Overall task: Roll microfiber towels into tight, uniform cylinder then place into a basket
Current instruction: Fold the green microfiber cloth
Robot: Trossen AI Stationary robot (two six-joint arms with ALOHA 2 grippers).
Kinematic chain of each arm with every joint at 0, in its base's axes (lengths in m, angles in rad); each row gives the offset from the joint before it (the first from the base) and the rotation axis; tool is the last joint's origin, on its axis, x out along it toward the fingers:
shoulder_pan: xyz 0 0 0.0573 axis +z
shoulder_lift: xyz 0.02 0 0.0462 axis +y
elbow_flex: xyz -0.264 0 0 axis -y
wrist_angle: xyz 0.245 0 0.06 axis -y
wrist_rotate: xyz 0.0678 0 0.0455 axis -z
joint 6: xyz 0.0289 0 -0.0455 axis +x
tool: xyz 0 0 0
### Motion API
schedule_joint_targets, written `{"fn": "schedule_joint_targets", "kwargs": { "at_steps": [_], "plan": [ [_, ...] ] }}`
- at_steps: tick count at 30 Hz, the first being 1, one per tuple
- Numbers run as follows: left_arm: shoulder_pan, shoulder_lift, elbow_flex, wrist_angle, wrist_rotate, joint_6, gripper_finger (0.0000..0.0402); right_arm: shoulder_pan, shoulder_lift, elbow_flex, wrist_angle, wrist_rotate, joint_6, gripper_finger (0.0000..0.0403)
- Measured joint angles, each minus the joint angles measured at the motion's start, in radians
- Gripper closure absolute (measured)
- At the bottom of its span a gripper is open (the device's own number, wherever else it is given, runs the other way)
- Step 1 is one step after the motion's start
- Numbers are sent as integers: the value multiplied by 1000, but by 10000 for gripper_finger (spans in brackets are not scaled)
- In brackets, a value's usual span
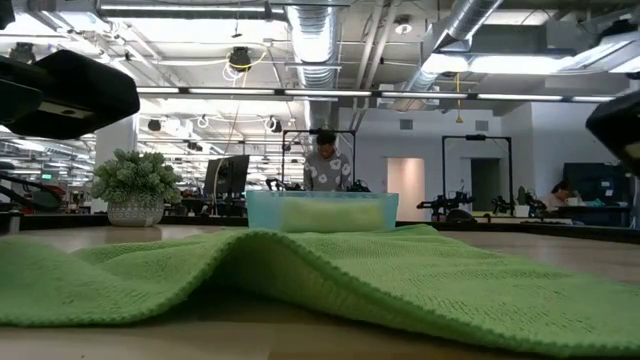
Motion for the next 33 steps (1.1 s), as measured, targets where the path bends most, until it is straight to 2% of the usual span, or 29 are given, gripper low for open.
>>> {"fn": "schedule_joint_targets", "kwargs": {
  "at_steps": [9,12,15,20,22,27,33],
  "plan": [
    [0,0,0,0,-1,-7,391,-13,51,23,-21,-10,38,209],
    [0,0,0,-10,-1,-19,391,-13,51,23,-29,-14,41,226],
    [0,0,0,-10,-1,-19,391,-13,46,22,-38,-16,41,268],
    [-2,0,0,-10,-28,-22,391,-15,45,21,-43,-23,40,367],
    [-5,0,0,-10,-34,-22,391,-15,45,25,-49,-23,40,390],
    [-14,0,1,-10,-33,-31,391,-16,51,81,-120,-37,23,383],
    [-24,0,61,-86,-40,-56,391,-15,54,204,-308,-33,-8,394]
  ]
}}
